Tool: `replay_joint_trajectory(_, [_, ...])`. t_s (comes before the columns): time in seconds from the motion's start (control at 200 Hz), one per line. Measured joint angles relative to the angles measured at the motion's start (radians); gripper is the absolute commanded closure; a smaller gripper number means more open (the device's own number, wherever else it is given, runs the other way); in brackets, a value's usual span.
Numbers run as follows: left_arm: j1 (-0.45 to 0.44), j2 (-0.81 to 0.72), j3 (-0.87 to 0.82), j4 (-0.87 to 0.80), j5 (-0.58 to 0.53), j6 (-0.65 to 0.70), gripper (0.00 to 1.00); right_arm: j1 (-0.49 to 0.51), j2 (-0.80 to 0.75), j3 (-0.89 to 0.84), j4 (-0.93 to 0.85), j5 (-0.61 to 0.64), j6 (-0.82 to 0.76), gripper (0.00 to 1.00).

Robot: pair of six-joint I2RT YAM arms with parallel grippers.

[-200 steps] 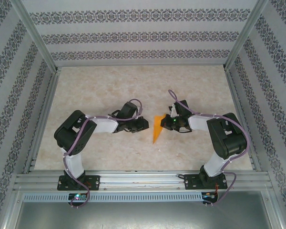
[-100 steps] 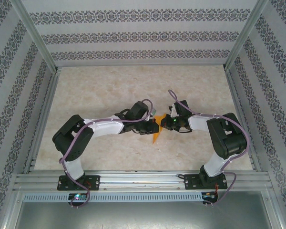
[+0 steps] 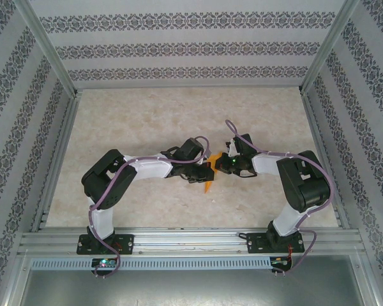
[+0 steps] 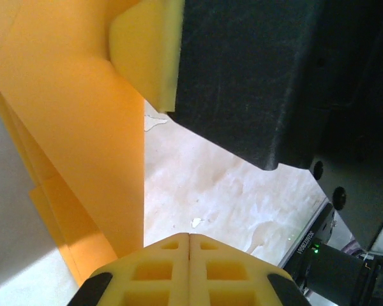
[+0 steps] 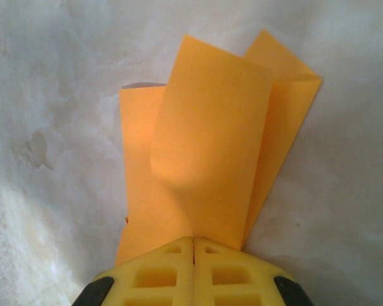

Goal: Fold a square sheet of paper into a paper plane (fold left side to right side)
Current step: Fold the wing for the fifth time at the center of the table.

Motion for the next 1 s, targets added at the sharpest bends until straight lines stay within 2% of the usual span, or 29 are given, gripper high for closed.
replay_joint_trajectory(0.999, [0.000, 0.032, -0.074, 0.056, -0.024, -0.009, 0.93, 0.003, 0.010, 0.019, -0.024, 0.000, -0.004, 1.00])
